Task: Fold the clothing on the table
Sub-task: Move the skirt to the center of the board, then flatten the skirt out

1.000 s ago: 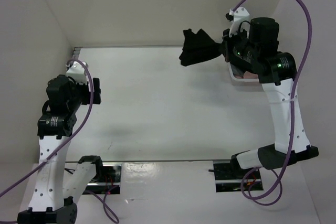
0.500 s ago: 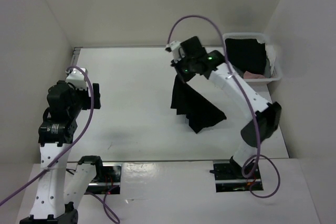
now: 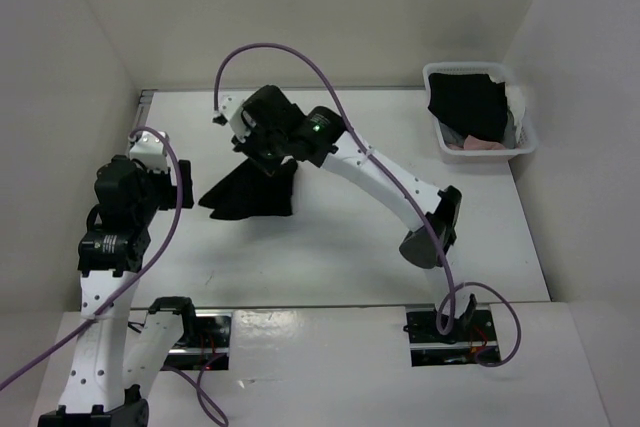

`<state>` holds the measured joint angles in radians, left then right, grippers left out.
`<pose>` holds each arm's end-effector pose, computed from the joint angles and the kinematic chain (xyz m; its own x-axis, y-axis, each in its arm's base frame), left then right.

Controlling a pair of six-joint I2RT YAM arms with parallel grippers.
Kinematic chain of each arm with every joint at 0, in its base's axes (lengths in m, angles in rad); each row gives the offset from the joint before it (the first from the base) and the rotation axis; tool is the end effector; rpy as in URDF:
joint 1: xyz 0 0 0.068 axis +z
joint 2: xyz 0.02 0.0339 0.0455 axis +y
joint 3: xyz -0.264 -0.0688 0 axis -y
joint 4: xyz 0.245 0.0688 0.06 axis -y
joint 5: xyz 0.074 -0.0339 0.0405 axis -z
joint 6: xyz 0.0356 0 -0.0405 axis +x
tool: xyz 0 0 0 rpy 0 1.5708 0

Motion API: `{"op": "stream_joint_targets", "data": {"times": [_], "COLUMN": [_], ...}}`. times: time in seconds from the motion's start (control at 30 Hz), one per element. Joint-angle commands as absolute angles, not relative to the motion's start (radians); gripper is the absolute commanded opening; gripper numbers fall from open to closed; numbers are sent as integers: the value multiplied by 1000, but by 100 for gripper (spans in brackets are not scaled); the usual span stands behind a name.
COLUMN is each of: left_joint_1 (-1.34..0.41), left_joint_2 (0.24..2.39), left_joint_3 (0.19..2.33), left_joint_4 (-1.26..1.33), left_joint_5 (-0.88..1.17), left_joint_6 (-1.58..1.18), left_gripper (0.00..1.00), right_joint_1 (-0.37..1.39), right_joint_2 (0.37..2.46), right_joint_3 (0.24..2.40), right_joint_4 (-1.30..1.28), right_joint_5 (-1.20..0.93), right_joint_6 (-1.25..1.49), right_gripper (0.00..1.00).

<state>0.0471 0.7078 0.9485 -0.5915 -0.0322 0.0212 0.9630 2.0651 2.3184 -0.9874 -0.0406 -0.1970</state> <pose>0.1457 0.0080 0.3642 -0.3448 0.0050 -0.9387 -0.0700 0.9971 0.0310 0.2551 0.3692 0.3920 -0.2113 -0.6461 -0.7334 -0.8961 0.4277 -0.1186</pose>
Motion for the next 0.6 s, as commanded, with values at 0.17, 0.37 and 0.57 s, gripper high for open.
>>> {"op": "stream_joint_targets", "data": {"times": [0.17, 0.37, 0.57], "left_joint_1": [44, 44, 44], "left_joint_2": [683, 683, 683], "left_joint_3": [945, 945, 945], "left_joint_4": [-534, -534, -534], "left_joint_5": [-22, -12, -3], "left_joint_6": [8, 8, 8], "left_gripper": [100, 100, 100], "right_joint_1": [940, 703, 595], "right_joint_2": [1924, 1832, 1822], "right_joint_3": [2004, 1723, 1680], "right_joint_4": [-852, -667, -657], "right_joint_5": [254, 310, 390], "right_joint_6": [-212, -199, -176], "right_gripper": [31, 66, 81]}}
